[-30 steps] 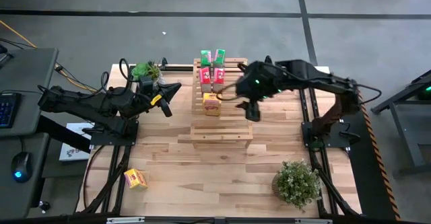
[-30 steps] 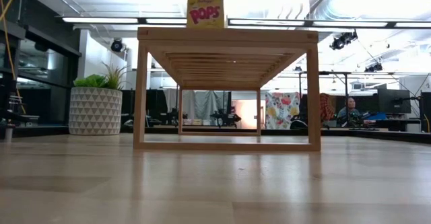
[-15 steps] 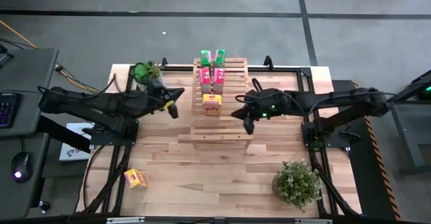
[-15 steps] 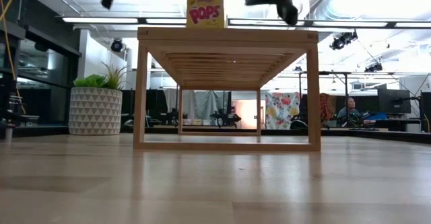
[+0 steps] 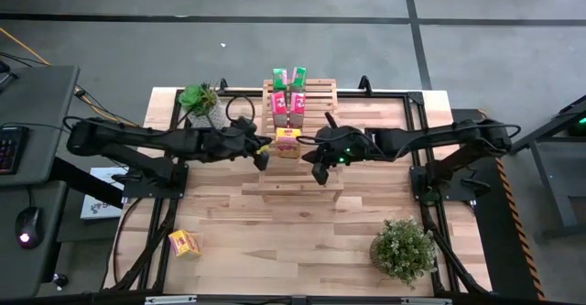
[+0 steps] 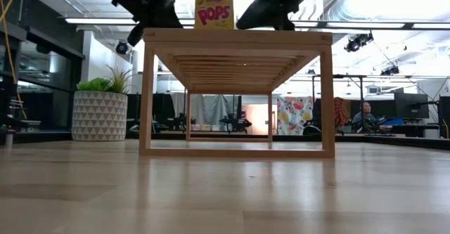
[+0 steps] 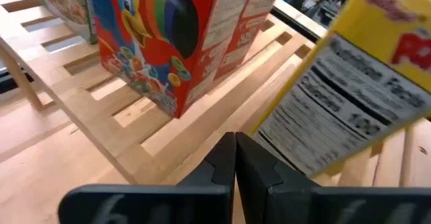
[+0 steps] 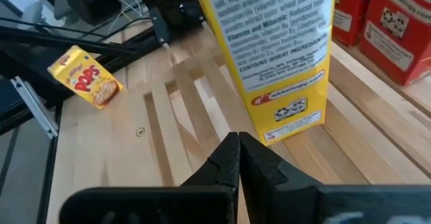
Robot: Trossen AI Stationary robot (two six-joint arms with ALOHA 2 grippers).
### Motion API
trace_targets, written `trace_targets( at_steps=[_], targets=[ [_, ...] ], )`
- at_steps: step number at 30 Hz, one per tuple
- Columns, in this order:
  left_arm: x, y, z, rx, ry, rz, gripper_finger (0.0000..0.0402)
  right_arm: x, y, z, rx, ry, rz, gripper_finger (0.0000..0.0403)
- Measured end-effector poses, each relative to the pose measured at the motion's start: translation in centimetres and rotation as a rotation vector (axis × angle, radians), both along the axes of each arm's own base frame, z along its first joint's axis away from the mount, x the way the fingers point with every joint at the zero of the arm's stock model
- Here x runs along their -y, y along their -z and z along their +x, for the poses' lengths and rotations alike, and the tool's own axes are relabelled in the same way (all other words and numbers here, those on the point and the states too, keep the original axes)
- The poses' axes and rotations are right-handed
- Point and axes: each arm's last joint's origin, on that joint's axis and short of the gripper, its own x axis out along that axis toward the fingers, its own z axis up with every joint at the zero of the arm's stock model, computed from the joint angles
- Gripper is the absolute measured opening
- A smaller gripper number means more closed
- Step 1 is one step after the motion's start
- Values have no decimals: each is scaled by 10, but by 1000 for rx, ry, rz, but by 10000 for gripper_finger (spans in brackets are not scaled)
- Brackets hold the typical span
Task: Stack cereal on shelf
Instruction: Put the top right yellow cereal box on the shelf
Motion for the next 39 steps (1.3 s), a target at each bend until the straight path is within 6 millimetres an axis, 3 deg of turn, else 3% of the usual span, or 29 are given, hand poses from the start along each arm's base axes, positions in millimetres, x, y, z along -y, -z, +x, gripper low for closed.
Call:
trace_targets(
  at_steps=[16, 25, 39],
  targets=[
    [-1, -5, 11, 98, 57, 12, 0, 6, -2, 2, 24, 27, -6, 0],
    [1, -5, 12, 131, 90, -89, 0, 6, -1, 1, 13, 32, -17, 0],
    [22, 0, 10, 84, 185, -168, 0, 11, -4, 2, 40, 117, -64, 0]
  ],
)
